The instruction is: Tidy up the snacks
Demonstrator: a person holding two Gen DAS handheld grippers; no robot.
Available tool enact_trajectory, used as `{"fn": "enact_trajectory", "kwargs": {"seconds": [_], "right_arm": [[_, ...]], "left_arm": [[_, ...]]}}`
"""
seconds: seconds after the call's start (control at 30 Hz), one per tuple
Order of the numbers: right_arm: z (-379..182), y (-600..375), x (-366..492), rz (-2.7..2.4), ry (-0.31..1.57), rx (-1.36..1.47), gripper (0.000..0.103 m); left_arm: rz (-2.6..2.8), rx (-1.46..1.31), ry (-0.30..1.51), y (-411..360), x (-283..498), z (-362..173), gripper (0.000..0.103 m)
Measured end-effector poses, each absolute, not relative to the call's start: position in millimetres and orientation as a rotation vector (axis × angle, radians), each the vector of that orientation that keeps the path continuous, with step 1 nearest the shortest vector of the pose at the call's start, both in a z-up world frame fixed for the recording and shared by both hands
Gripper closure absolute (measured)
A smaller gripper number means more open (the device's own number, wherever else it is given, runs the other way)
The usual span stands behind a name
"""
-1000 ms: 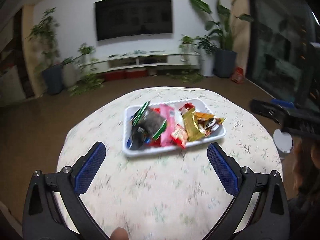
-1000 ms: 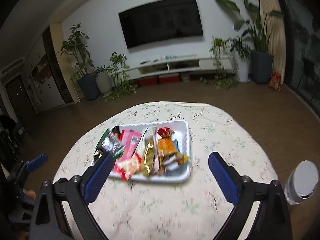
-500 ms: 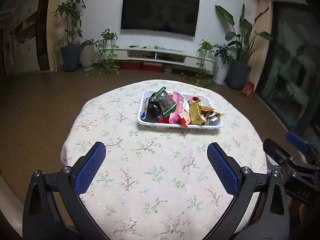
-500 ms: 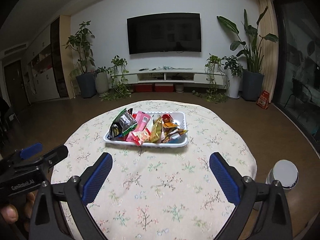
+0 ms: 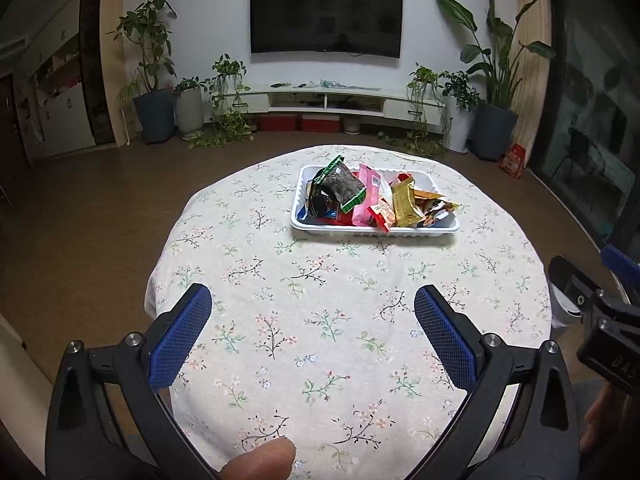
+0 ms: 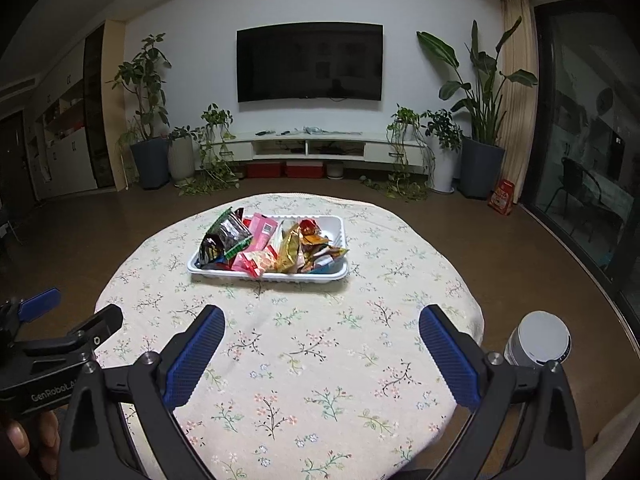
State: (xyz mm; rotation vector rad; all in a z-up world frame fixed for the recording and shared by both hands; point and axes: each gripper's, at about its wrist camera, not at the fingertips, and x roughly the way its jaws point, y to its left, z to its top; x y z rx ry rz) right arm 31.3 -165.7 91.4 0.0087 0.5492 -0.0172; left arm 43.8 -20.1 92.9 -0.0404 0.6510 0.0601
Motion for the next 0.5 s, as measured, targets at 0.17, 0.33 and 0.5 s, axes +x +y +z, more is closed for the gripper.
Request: {"fn": "enact_trajectory", "kwargs": {"seconds": [0.17,0.33,0.5], "right_arm": [[82,-166,33,-0.025,0.596,0.026,0.003],[74,-165,34,-0.027,0.619,0.027,0.003],[69,-163,35,-0.029,0.634,0.026,0.003]], "left_arm": [[0.067,-0.046,0.662,-19,45,90,0.000],[0.067,-0.055,0.674,-17,46,85,0.000],[0.067,-0.057,0.677,-17,48,82,0.000]]}}
